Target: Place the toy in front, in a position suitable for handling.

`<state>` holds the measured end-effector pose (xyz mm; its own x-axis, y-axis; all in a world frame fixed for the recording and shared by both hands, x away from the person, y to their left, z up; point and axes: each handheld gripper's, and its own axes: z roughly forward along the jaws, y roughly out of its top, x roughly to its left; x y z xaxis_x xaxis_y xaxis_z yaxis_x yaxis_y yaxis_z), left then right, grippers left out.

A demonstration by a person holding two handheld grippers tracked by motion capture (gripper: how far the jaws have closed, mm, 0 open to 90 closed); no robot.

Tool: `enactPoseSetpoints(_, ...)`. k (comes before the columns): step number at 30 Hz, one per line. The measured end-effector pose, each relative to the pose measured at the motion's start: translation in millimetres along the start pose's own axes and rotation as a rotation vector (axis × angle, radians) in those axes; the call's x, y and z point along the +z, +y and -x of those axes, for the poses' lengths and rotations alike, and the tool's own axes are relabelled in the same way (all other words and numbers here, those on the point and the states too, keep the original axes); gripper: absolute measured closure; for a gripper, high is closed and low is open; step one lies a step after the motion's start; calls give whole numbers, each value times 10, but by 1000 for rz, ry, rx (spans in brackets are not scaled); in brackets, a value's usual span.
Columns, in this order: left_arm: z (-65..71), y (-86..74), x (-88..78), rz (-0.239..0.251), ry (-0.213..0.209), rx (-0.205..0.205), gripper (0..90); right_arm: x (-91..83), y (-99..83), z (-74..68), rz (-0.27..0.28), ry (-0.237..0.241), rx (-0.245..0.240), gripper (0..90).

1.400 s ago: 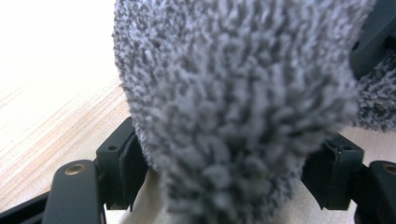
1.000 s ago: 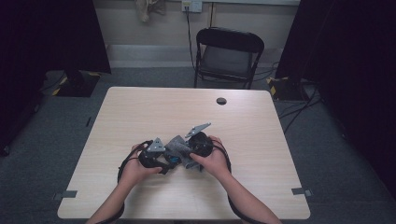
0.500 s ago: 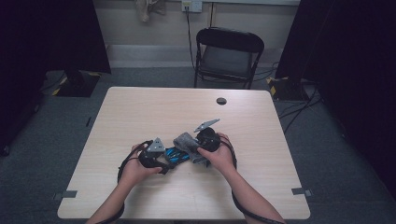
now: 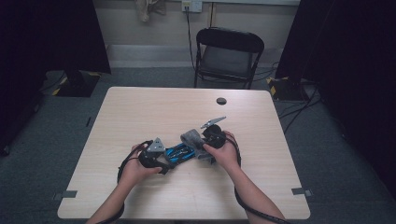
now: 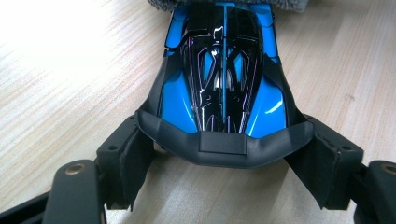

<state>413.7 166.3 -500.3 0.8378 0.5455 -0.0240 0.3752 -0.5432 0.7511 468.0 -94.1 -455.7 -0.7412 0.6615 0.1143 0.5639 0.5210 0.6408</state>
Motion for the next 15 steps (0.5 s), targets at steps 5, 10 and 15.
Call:
enactPoseSetpoints(5,-2,0,-1,-1,0,2,255,-44,4,14,-5,-32,-12,698)
enactPoseSetpoints(10,-3,0,-1,-1,0,2,254,-120,81,-119,29,-2,-47,698)
enactPoseSetpoints(15,-1,-1,-2,-1,1,2,254,-115,149,-249,36,35,-70,698)
